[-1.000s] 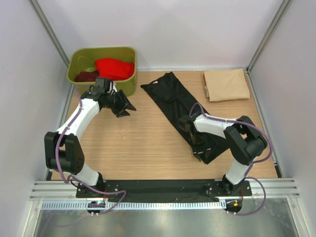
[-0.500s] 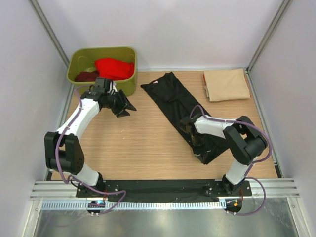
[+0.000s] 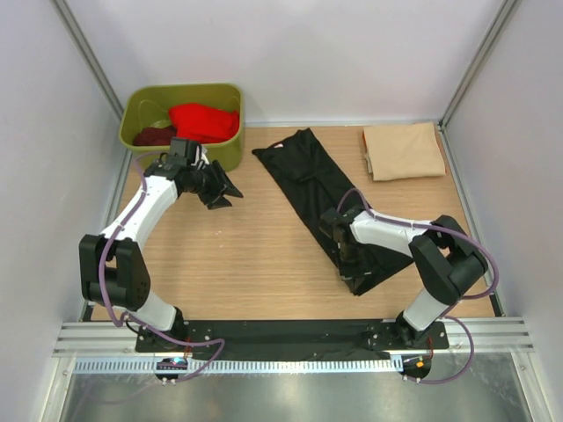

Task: Fold and stack the t-shirts
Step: Fold the tshirt

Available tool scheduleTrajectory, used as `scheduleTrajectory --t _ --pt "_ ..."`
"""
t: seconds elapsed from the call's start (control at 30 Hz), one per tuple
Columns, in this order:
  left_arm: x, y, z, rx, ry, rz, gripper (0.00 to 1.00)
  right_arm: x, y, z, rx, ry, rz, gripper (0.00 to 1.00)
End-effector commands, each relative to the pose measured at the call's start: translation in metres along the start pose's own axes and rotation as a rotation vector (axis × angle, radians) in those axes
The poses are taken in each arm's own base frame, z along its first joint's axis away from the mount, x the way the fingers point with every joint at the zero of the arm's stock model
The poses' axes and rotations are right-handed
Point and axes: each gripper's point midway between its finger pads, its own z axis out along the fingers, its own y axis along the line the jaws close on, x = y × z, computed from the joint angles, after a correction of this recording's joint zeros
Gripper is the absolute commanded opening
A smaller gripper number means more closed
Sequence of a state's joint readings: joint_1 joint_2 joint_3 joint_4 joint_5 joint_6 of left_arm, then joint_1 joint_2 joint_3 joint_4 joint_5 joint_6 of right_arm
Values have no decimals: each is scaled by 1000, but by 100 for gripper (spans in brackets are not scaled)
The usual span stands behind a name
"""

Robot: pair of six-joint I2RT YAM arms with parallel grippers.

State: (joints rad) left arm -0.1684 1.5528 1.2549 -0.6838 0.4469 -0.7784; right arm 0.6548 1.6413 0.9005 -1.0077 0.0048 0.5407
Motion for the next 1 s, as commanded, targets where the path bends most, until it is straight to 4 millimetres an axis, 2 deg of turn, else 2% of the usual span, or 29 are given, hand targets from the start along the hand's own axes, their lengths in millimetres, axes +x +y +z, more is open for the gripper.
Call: scheduleTrajectory --t 0.0,0.1,0.13,0.17,0.2,0.23,0.27,0.3,0.37,0.4,0.47,0.53,0.57,0.6,0.63,0.67,0.73,0.77,0.83,0.87,0.97 --pt "5 -11 -6 49 -8 30 47 -3 27 -13 -83 -58 36 1" --pt "15 -8 -3 43 6 29 47 0 41 -13 -96 -75 39 2" --pt "20 -6 -1 37 13 27 47 -1 46 -15 -98 -82 34 6" --pt "25 -7 -2 39 16 30 47 -1 48 -17 -91 -84 41 15" --pt "34 -11 1 42 32 47 47 -1 46 -21 -69 -93 36 19" --pt "41 -15 2 47 42 57 47 -6 50 -30 -83 -117 39 24" --pt "47 -16 4 42 46 54 47 -8 52 -41 -105 -141 43 38" --pt "64 -25 7 50 74 83 47 -8 52 -49 -114 -153 36 41" --pt "81 -35 10 57 98 93 47 -19 54 -67 -156 -188 40 46" --pt "98 -46 14 72 115 95 48 -19 50 -74 -157 -190 34 49" --pt "121 -64 21 110 140 66 48 -35 40 -92 -174 -228 76 50" --pt "135 -72 28 131 164 22 49 -47 26 -103 -188 -250 121 50" --pt "142 -77 31 144 172 -6 48 -59 7 -104 -201 -247 211 50" --pt "154 -90 37 179 186 -37 48 -65 -2 -105 -223 -246 259 50" --pt "161 -93 43 173 198 -58 48 -67 -11 -105 -248 -239 294 50" --pt "179 -100 47 178 225 -43 48 -78 -39 -104 -258 -243 410 50" --pt "195 -116 60 187 255 -63 50 -84 -67 -100 -256 -238 518 50" --pt "217 -122 64 187 294 -40 50 -92 -86 -100 -302 -240 621 50" --pt "239 -130 80 179 341 -44 50 -98 -104 -96 -321 -247 717 49" --pt "256 -132 83 177 371 -26 50 -102 -116 -93 -322 -254 765 48" --pt "281 -130 95 157 402 -8 53 -108 -129 -80 -300 -235 815 46"
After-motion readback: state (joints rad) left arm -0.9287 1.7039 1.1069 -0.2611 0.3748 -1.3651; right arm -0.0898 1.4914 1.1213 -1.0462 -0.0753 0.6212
